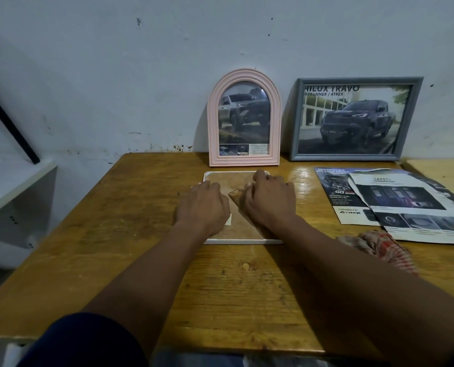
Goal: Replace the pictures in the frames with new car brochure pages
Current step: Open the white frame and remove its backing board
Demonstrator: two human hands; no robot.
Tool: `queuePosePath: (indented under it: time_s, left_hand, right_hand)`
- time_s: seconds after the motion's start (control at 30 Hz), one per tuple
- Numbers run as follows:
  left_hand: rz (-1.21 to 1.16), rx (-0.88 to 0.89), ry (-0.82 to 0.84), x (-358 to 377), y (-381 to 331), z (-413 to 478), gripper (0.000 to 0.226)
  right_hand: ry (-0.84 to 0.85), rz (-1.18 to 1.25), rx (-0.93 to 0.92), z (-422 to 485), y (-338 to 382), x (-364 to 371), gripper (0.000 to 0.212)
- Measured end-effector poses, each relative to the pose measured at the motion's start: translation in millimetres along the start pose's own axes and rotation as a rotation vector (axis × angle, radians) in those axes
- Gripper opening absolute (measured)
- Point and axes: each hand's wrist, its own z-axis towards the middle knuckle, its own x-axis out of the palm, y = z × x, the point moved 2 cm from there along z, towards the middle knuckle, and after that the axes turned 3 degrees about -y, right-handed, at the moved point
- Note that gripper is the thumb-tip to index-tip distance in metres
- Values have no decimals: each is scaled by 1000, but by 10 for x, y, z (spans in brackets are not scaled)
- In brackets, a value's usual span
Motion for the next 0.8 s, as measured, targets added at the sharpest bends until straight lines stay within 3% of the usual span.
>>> queuePosePath:
  time_s: [0.1,0.27,0.33,0.43,0.5,0.6,0.67,0.8]
  left_hand:
    - [32,31,18,8,-13,11,45]
    - [-12,11,-9,23,-3,41,43]
    - [-74,4,-12,70,-2,58,41]
    - [-267,7,-22,68,-98,81,41]
    - [-429,-15,45,4,-230,106,44]
    - [-901,-225,354,-75,-436,201,56]
    - [-1051,-271,452,-175,-544,285,72]
    - [-1205,-295,313,-549,-554,476,80]
  right_hand:
    - [94,146,-4,-40,-157,-26,40]
    - [-24,79,179,-167,-240,-55,41]
    - [19,235,203,-143,-231,-87,37]
    - [50,551,343,-82,-339,-264,30]
    - [-42,684,348,-11,-436,-495,27]
    - [-181,850,314,195,-527,-1003,27]
    - [-156,922,246,329,-525,-1288,29]
    - [56,935,95,392,-207,-1504,38]
